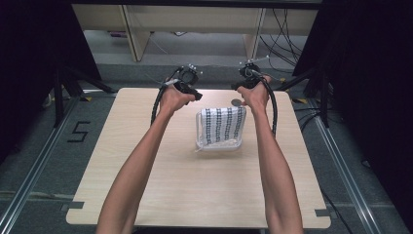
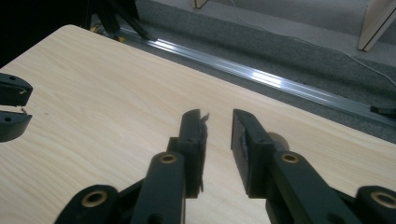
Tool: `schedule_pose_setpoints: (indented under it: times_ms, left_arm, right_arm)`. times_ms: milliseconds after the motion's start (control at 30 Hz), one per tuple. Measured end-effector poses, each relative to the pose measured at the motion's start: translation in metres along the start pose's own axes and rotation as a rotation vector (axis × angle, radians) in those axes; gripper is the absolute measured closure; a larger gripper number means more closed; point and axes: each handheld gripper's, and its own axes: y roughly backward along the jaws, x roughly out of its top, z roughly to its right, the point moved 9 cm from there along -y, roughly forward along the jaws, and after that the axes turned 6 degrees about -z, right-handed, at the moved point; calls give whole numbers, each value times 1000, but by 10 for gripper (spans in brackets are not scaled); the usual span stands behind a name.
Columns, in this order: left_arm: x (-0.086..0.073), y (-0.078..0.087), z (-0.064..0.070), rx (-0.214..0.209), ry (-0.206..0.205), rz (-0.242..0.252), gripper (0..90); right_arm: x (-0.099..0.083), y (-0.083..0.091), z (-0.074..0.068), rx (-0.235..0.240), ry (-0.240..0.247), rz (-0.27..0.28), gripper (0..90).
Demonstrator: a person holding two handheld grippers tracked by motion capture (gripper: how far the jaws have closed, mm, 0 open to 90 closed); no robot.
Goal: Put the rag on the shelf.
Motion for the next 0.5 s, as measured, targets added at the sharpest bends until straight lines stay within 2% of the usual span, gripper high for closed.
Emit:
schedule_pose_setpoints:
  times_ms: [100, 133, 267, 333, 467, 500]
  left_arm:
    - [0, 2, -2, 11, -2, 1, 675]
    - [0, 5, -3, 17, 3, 6, 672]
    - [0, 10, -5, 14, 11, 20, 675]
    - [1, 17, -6, 13, 23, 49, 668]
    - [-1, 24, -7, 11, 29, 67, 642]
    - [-1, 25, -7, 3, 52, 84, 633]
  right_arm:
    - [0, 1, 0, 2, -5, 0, 718]
    - [2, 3, 0, 6, 7, 7, 714]
    - [2, 9, -1, 12, 12, 13, 698]
    - [3, 12, -2, 15, 9, 20, 686]
    - [3, 21, -1, 9, 25, 29, 663]
    - [4, 23, -2, 11, 19, 37, 653]
